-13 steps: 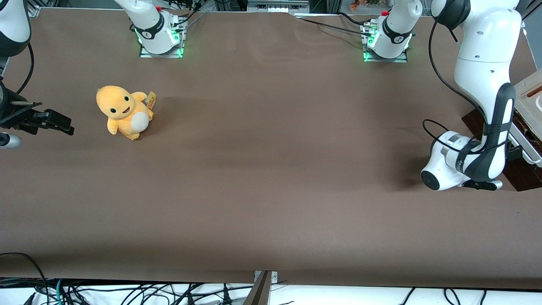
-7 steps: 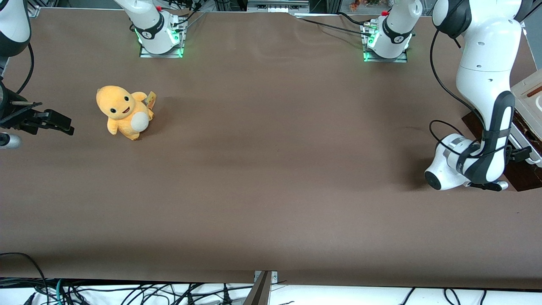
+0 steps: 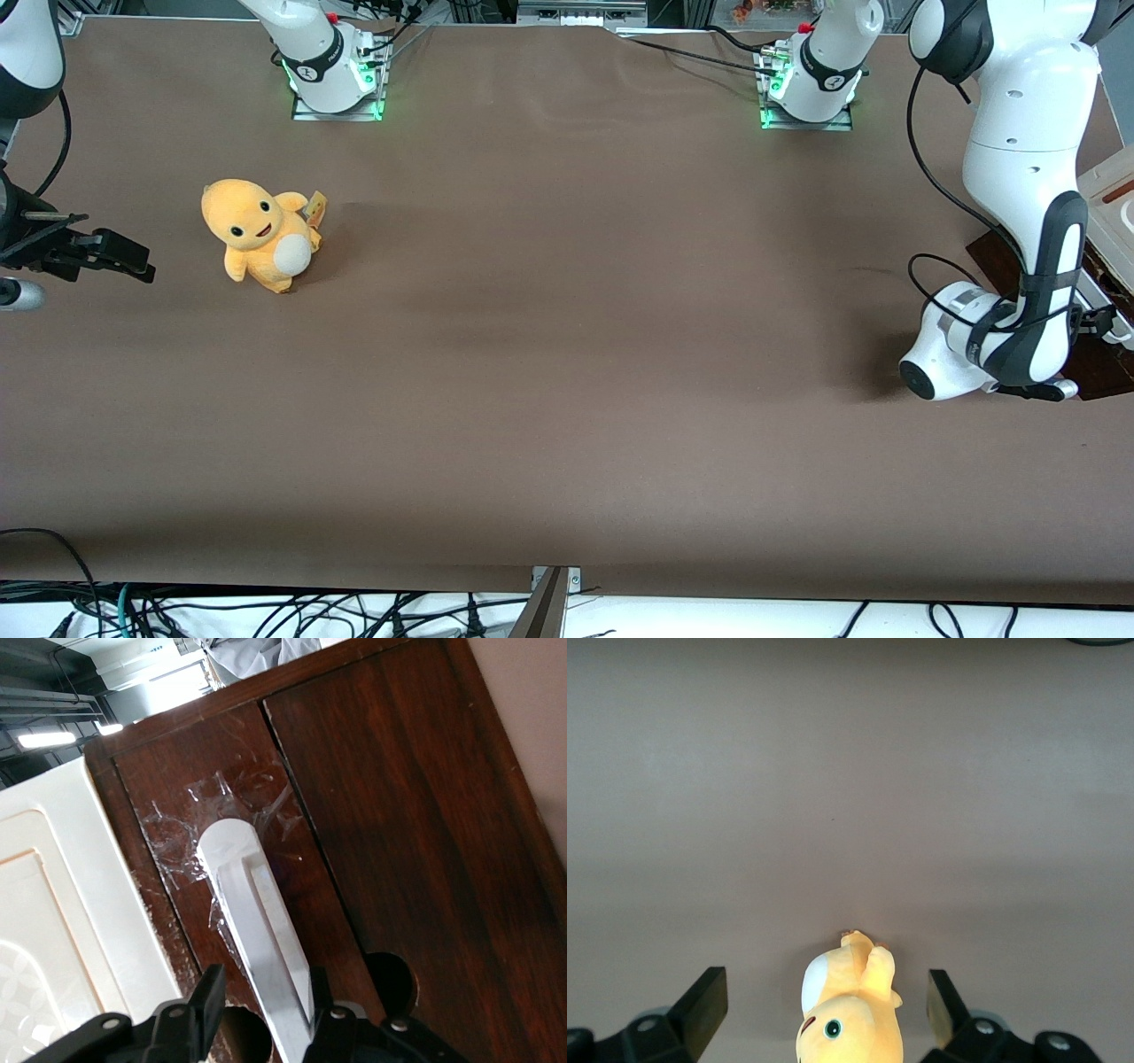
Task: Open lower drawer with left arm only
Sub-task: 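Close the left gripper around the white bar handle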
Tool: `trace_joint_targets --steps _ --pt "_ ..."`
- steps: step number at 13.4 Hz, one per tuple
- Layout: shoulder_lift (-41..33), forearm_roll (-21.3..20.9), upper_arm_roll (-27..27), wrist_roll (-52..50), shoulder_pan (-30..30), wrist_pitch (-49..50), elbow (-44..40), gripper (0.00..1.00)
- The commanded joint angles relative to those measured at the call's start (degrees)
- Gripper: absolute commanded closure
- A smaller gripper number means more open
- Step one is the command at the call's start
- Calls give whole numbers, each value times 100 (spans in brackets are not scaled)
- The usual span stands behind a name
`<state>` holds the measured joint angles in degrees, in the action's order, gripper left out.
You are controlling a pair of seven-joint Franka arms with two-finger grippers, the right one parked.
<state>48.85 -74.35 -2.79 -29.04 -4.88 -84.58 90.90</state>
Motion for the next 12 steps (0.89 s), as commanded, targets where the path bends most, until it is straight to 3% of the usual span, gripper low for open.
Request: trace_joint_targets --steps 1,12 --pt "186 -167 33 -23 -22 56 -239 69" --pt "230 -53 77 -23 233 100 -362 85"
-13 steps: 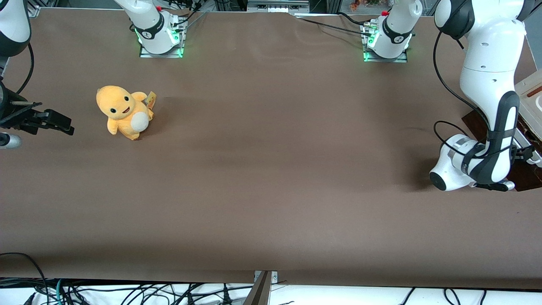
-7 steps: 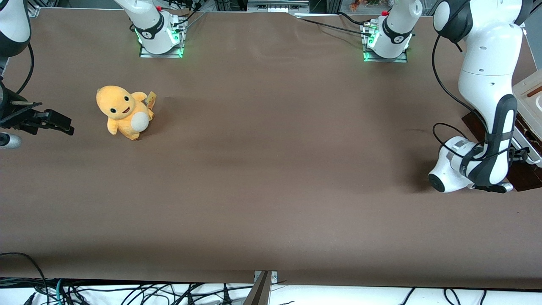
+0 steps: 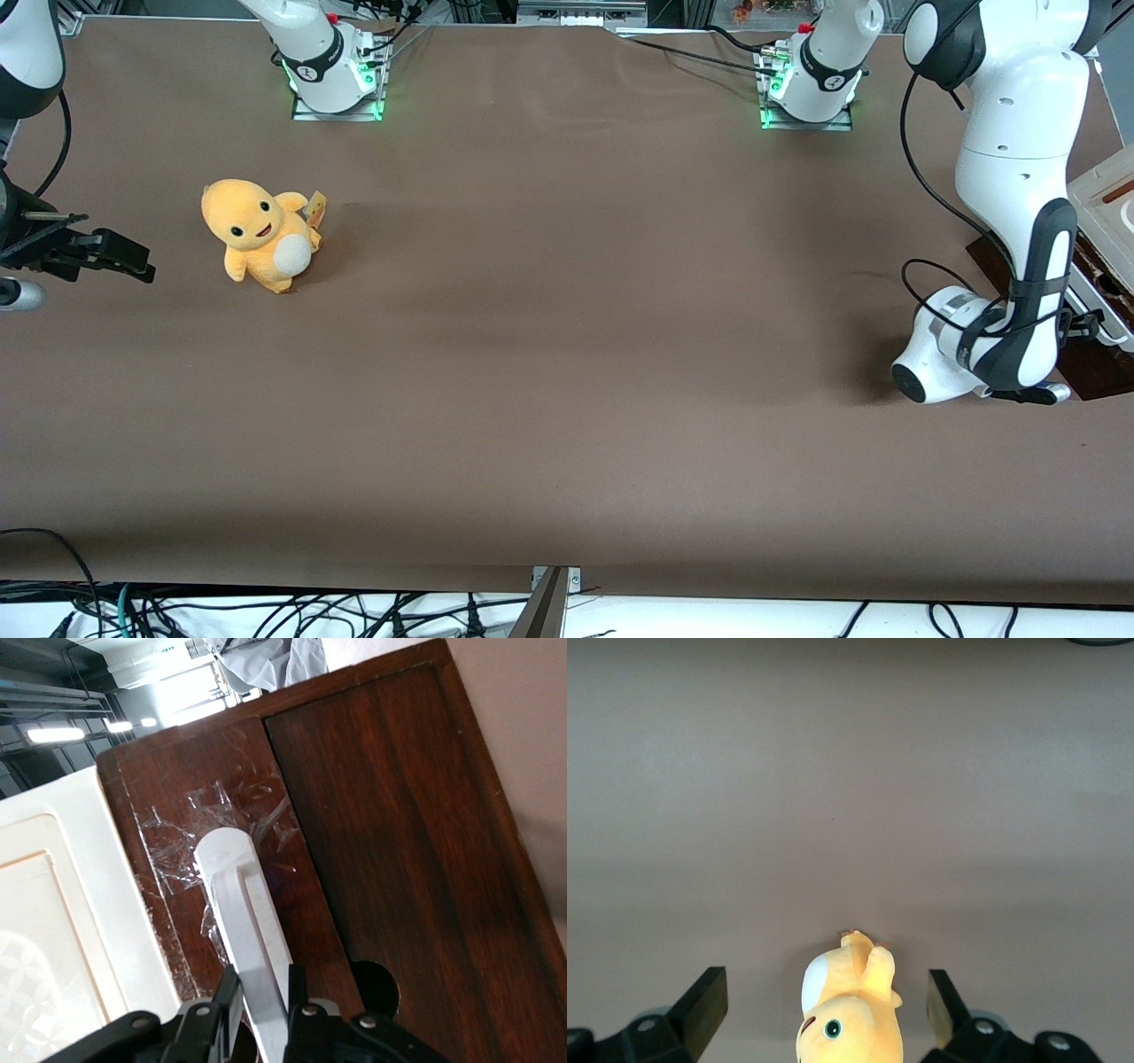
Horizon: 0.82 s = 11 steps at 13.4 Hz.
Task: Open lower drawer with left arm only
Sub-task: 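Close the left gripper around the white bar handle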
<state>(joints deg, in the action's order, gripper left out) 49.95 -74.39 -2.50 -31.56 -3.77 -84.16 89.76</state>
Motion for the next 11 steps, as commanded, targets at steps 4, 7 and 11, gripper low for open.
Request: trace_joint_targets --steps 4,7,11 --pt "164 125 47 230 244 57 -319 87" --pt "199 249 47 230 342 75 -389 87" --pt "217 424 47 238 455 75 -477 88"
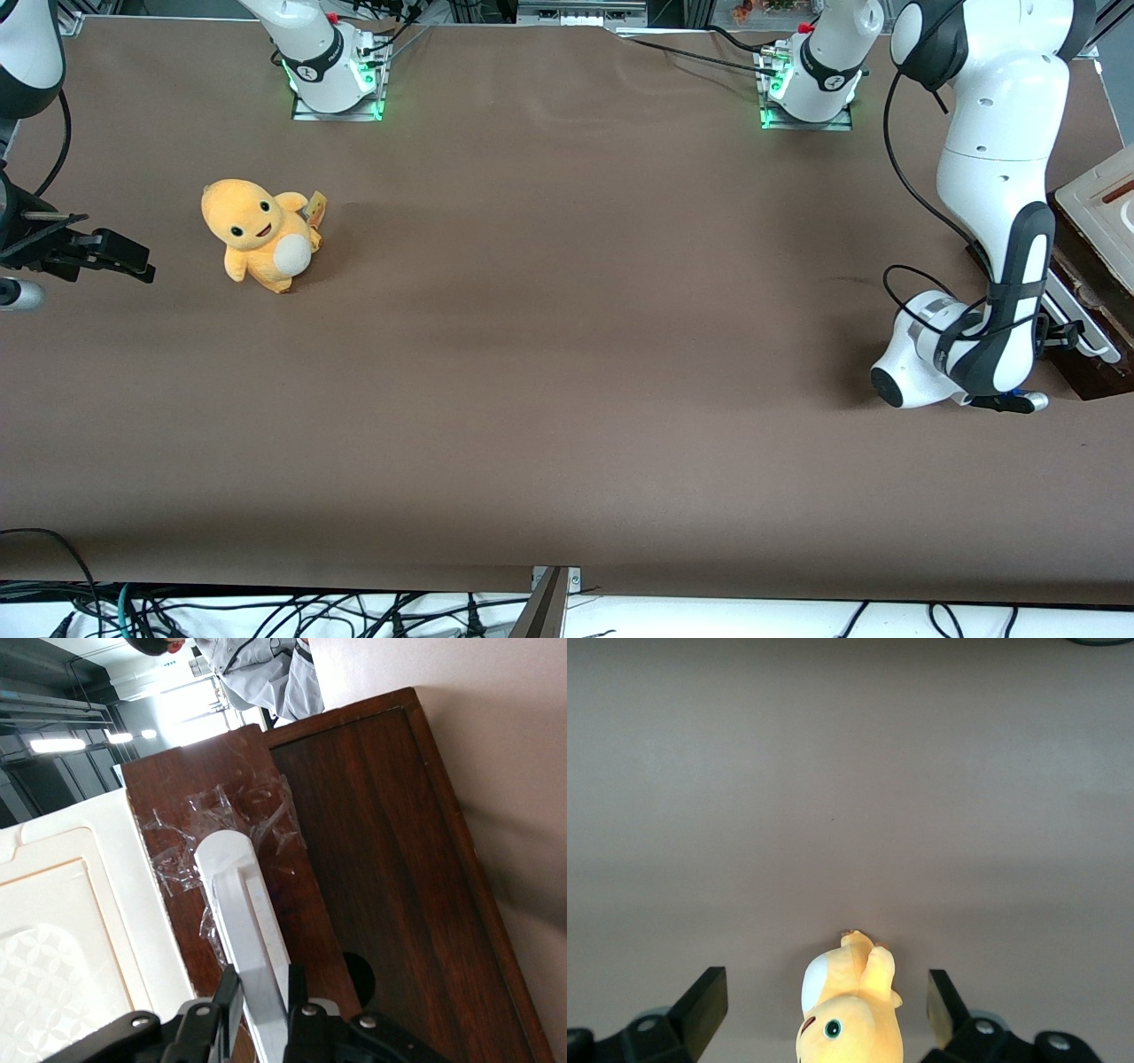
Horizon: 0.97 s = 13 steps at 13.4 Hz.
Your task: Open lower drawer with left arm only
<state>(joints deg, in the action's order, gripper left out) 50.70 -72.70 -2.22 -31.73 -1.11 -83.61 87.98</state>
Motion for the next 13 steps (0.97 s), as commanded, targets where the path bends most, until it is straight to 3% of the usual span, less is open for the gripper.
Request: trace_joint_targets --steps 1,13 --pt "159 326 20 264 216 37 -351 88" --pt "177 599 20 282 436 213 -457 88"
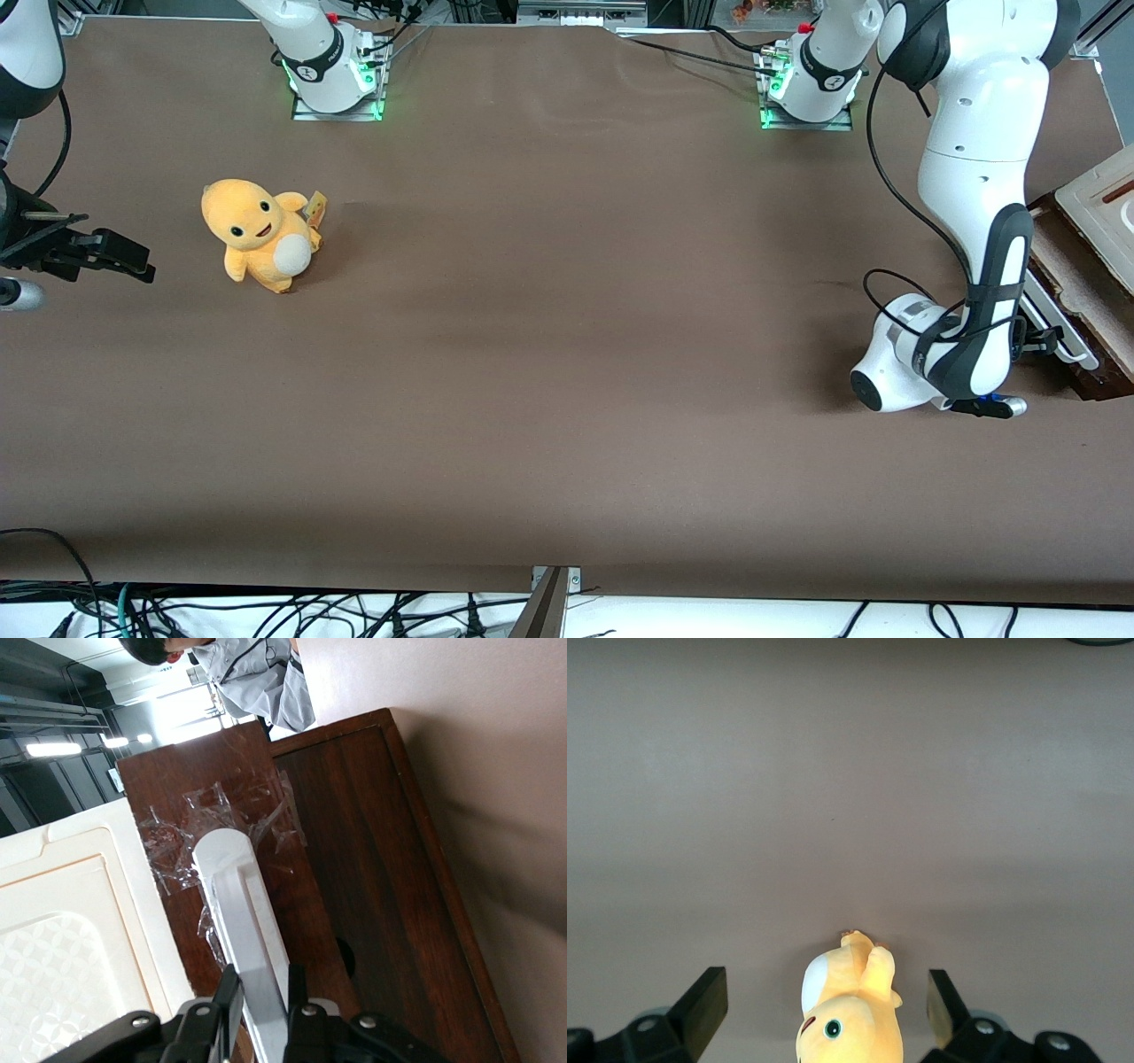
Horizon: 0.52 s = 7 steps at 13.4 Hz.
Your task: Open lower drawer with left arm only
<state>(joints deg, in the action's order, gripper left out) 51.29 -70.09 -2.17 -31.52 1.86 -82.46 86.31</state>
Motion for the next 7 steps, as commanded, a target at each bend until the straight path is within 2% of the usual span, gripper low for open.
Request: trace_joint_targets --steps 1,7 --pt "118 347 15 260 139 99 -290 88" --pt "118 478 15 260 174 99 -325 88"
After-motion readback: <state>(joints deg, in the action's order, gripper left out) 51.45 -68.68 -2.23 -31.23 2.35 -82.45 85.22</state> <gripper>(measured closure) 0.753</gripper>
